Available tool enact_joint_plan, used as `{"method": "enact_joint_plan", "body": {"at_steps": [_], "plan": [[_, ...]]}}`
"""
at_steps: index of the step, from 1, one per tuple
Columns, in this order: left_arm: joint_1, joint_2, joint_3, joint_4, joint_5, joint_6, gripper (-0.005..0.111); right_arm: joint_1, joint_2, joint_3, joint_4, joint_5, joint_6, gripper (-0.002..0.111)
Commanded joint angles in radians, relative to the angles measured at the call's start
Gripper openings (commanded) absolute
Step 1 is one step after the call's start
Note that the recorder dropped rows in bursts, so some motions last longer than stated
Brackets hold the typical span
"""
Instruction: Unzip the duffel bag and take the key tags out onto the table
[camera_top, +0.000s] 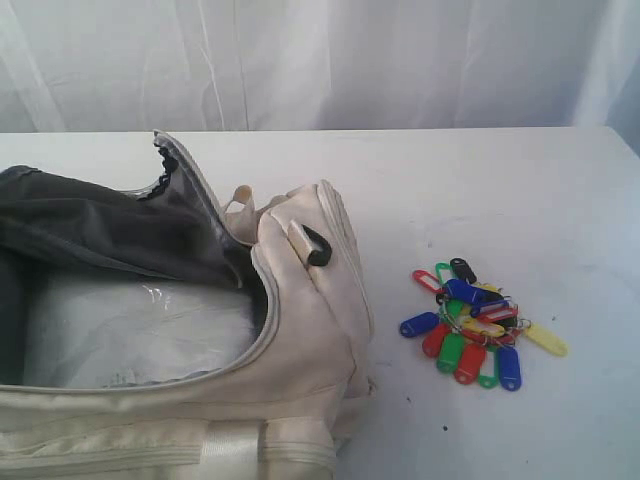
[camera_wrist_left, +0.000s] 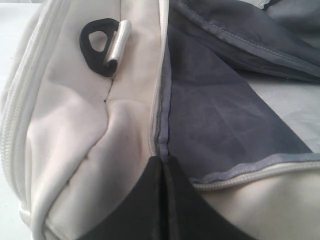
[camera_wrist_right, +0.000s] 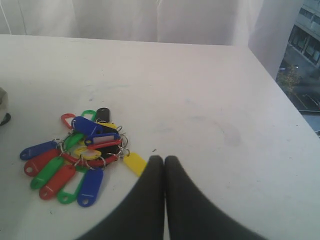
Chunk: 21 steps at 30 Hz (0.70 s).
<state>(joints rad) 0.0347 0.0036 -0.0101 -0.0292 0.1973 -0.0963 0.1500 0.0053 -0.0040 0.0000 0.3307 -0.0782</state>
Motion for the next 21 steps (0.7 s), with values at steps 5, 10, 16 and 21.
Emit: {"method": "enact_joint_plan", "body": {"at_steps": [5, 10, 16, 21], "plan": [[-0.009, -0.004, 0.010, -0.009, 0.027, -0.006, 0.000, 0.006, -0.005, 0.004, 0.000, -0.012, -0.005, 0.000], [-0.009, -0.004, 0.010, -0.009, 0.027, -0.006, 0.000, 0.006, -0.005, 0.004, 0.000, -0.012, -0.005, 0.000], [-0.009, -0.004, 0.010, -0.009, 0.027, -0.006, 0.000, 0.006, -0.005, 0.004, 0.000, -0.012, -0.005, 0.000], [-0.009, -0.004, 0.010, -0.009, 0.027, -0.006, 0.000, 0.006, -0.005, 0.004, 0.000, -0.010, -0.005, 0.000]]}}
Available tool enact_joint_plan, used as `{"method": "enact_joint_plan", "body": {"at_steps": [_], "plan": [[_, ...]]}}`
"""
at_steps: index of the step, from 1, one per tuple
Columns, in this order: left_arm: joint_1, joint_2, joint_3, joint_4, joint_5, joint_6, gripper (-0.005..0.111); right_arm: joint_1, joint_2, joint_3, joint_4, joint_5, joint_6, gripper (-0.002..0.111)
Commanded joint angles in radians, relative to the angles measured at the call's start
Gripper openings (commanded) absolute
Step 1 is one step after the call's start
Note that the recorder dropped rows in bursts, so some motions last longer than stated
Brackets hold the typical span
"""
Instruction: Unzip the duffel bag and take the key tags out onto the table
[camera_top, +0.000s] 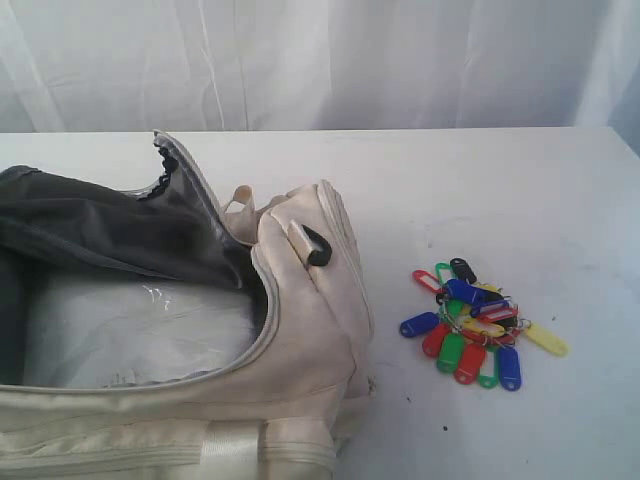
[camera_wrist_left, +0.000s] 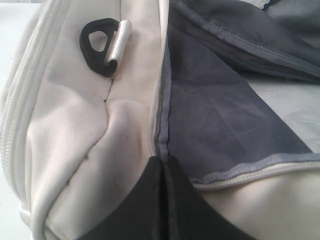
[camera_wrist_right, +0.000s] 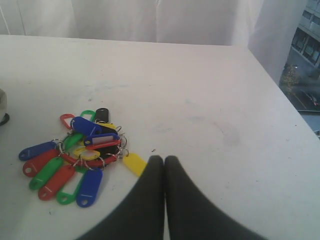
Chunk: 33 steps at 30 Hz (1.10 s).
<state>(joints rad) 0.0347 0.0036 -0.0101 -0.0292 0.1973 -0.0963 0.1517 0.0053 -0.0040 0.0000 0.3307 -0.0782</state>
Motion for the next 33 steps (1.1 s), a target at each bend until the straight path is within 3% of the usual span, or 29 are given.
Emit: {"method": "enact_joint_plan", "body": {"at_steps": [1, 17, 21, 26, 30, 33], "plan": [[-0.009, -0.004, 0.010, -0.009, 0.027, -0.006, 0.000, 0.004, -0.005, 0.004, 0.000, -0.010, -0.005, 0.000], [-0.009, -0.004, 0.010, -0.009, 0.022, -0.006, 0.000, 0.004, -0.005, 0.004, 0.000, -0.010, -0.005, 0.000], [-0.009, -0.004, 0.010, -0.027, -0.119, -0.027, 0.000, 0.004, -0.005, 0.004, 0.000, -0.010, -0.005, 0.000], [-0.009, -0.004, 0.010, -0.171, -0.318, -0.227, 0.000, 0.004, -0.005, 0.004, 0.000, -0.010, -0.005, 0.000], [-0.009, -0.004, -0.068, -0.161, -0.164, -0.206, 0.000, 0.004, -0.005, 0.004, 0.000, -0.010, -0.005, 0.000], [-0.009, -0.004, -0.149, -0.137, 0.032, -0.150, 0.000, 0.004, -0.005, 0.004, 0.000, -0.010, -0.005, 0.000]]}}
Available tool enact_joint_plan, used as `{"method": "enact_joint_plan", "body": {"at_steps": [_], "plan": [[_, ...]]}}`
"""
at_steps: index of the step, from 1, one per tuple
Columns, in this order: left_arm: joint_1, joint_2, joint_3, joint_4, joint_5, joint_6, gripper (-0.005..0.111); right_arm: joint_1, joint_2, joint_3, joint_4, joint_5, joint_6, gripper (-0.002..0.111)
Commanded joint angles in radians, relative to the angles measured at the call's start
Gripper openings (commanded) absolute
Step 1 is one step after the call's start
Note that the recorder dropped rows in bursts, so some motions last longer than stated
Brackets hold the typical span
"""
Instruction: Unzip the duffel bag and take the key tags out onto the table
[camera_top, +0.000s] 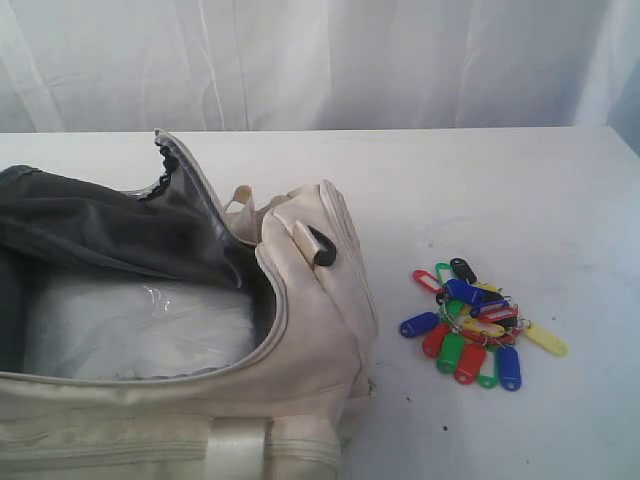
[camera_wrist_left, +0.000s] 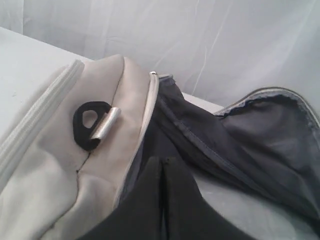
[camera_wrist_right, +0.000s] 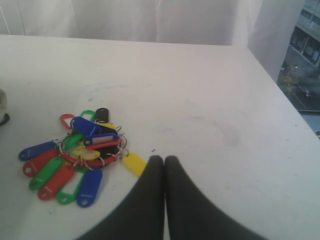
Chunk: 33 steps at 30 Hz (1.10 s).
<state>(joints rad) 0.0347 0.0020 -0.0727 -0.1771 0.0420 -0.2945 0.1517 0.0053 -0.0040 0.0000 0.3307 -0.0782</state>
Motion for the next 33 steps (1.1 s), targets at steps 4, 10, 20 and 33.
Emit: {"method": "enact_joint_plan", "body": {"at_steps": [4, 10, 20, 33], "plan": [[-0.009, -0.002, -0.216, -0.020, 0.310, 0.133, 0.000, 0.004, -0.005, 0.004, 0.000, -0.010, -0.005, 0.000], [-0.009, 0.017, -0.435, 0.042, 0.654, 0.509, 0.000, 0.004, -0.005, 0.004, 0.000, -0.010, -0.005, 0.000], [-0.009, 0.149, -0.571, 0.161, 1.179, 0.431, 0.000, 0.004, -0.005, 0.004, 0.000, -0.010, -0.015, 0.000], [-0.011, 0.504, -0.498, 0.186, 1.179, 0.395, 0.000, 0.004, -0.005, 0.004, 0.000, -0.010, -0.015, 0.000]]}}
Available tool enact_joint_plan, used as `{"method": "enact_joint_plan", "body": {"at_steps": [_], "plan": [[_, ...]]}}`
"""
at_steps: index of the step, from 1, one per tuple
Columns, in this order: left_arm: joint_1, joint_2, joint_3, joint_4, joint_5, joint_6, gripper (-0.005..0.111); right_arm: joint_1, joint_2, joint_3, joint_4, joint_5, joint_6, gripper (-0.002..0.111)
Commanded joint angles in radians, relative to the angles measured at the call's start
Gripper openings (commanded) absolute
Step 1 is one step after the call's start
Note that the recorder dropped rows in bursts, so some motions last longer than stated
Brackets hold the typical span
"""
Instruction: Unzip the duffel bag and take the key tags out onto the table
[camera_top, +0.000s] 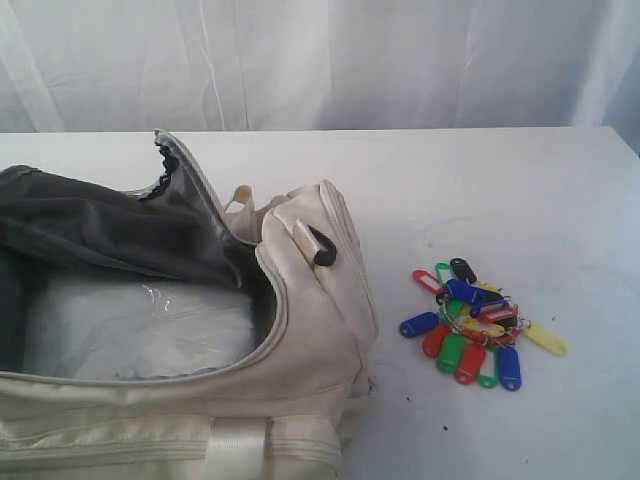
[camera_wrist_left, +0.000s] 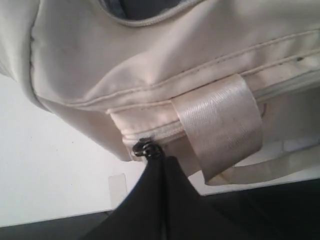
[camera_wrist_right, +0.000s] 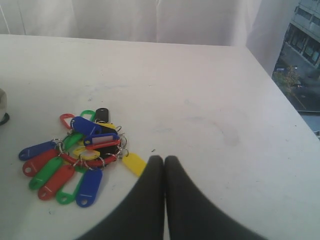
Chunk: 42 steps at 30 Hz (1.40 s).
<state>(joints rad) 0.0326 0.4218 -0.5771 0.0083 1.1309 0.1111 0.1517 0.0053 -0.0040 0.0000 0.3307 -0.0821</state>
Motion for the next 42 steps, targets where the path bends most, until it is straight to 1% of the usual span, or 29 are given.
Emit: {"method": "enact_joint_plan", "body": {"at_steps": [1, 2, 3, 4, 5, 6, 8, 10, 11, 13, 14, 15, 18, 20, 21, 22, 23, 24, 25, 26, 27, 28, 29, 30, 35, 37, 41, 42], "plan": [[-0.009, 0.144, 0.007, -0.008, 0.090, -0.007, 0.000, 0.004, -0.005, 0.004, 0.000, -0.010, -0.011, 0.000], [-0.009, 0.169, 0.007, -0.008, 0.090, -0.007, 0.000, 0.004, -0.005, 0.004, 0.000, -0.010, -0.011, 0.000], [-0.009, 0.237, 0.009, -0.027, 0.047, -0.007, 0.000, 0.004, -0.005, 0.004, 0.000, -0.010, -0.011, 0.000], [-0.009, 0.265, 0.011, -0.043, 0.015, -0.007, 0.000, 0.004, -0.005, 0.004, 0.000, -0.010, -0.011, 0.000], [-0.009, 0.339, 0.028, -0.106, -0.095, 0.001, 0.000, 0.004, -0.005, 0.004, 0.000, -0.010, -0.011, 0.000], [-0.009, 0.384, 0.022, -0.128, -0.109, 0.016, 0.000, 0.004, -0.005, 0.004, 0.000, -0.010, -0.011, 0.000], [-0.009, 0.549, 0.029, -0.163, -0.334, 0.026, 0.000, 0.004, -0.005, 0.004, 0.000, -0.010, -0.011, 0.000], [-0.009, 0.664, 0.028, -0.206, -0.564, 0.028, 0.000, 0.004, -0.005, 0.004, 0.000, -0.010, -0.011, 0.000], [-0.009, 0.710, 0.028, -0.220, -0.656, 0.028, 0.000, 0.004, -0.005, 0.004, 0.000, -0.010, -0.011, 0.000], [-0.009, 0.831, 0.028, -0.268, -0.880, 0.072, 0.000, 0.004, -0.005, 0.004, 0.000, -0.010, -0.011, 0.000], [-0.009, 0.862, 0.028, -0.279, -0.963, 0.072, 0.000, 0.004, -0.005, 0.004, 0.000, -0.010, -0.011, 0.000], [-0.009, 0.911, 0.028, -0.297, -1.080, 0.068, 0.000, 0.004, -0.005, 0.004, 0.000, -0.010, -0.011, 0.000], [-0.009, 0.966, 0.028, -0.301, -1.248, 0.010, 0.000, 0.004, -0.005, 0.004, 0.000, -0.010, -0.011, 0.000], [-0.013, 0.983, 0.028, -0.299, -1.326, -0.065, 0.000, 0.004, -0.005, 0.004, 0.000, -0.010, -0.011, 0.000], [-0.018, 0.988, 0.028, -0.286, -1.362, -0.100, 0.000, 0.004, -0.005, 0.004, 0.000, -0.010, -0.011, 0.000], [-0.028, 0.993, 0.028, -0.230, -1.415, -0.160, 0.000, 0.004, -0.005, 0.004, 0.000, -0.010, -0.011, 0.000], [-0.035, 0.991, 0.028, -0.181, -1.432, -0.201, 0.000, 0.004, -0.005, 0.004, 0.000, -0.010, -0.011, 0.000], [-0.045, 0.975, 0.028, -0.086, -1.432, -0.286, 0.000, 0.004, -0.005, 0.004, 0.000, -0.010, -0.011, 0.000], [-0.045, 0.959, 0.028, -0.034, -1.421, -0.328, 0.000, 0.004, -0.005, 0.004, 0.000, -0.010, -0.011, 0.000], [-0.045, 0.910, 0.028, 0.049, -1.389, -0.389, 0.000, 0.004, -0.005, 0.004, 0.000, -0.010, -0.011, 0.000], [-0.045, 0.876, 0.028, 0.076, -1.370, -0.400, 0.000, 0.004, -0.005, 0.004, 0.000, -0.010, -0.011, 0.000], [-0.045, 0.792, 0.028, 0.096, -1.335, -0.400, 0.000, 0.004, -0.005, 0.004, 0.000, -0.010, -0.011, 0.000], [-0.045, 0.745, 0.028, 0.098, -1.320, -0.400, 0.000, 0.004, -0.005, 0.004, 0.000, -0.010, -0.011, 0.000], [-0.045, 0.656, 0.028, 0.098, -1.267, -0.400, 0.000, 0.004, -0.005, 0.004, 0.000, -0.010, -0.011, 0.000], [-0.045, 0.432, 0.028, 0.098, -1.022, -0.388, 0.000, 0.004, -0.005, 0.004, 0.000, -0.010, -0.011, 0.000], [-0.045, 0.309, 0.028, 0.098, -0.923, -0.338, 0.000, 0.004, -0.005, 0.004, 0.000, -0.010, -0.011, 0.000], [-0.045, 0.148, 0.040, 0.095, -0.888, -0.332, 0.000, 0.004, -0.005, 0.004, 0.000, -0.010, -0.011, 0.000], [-0.045, 0.082, 0.059, 0.062, -0.871, -0.332, 0.000, 0.004, -0.005, 0.004, 0.000, -0.010, -0.011, 0.000]]}}
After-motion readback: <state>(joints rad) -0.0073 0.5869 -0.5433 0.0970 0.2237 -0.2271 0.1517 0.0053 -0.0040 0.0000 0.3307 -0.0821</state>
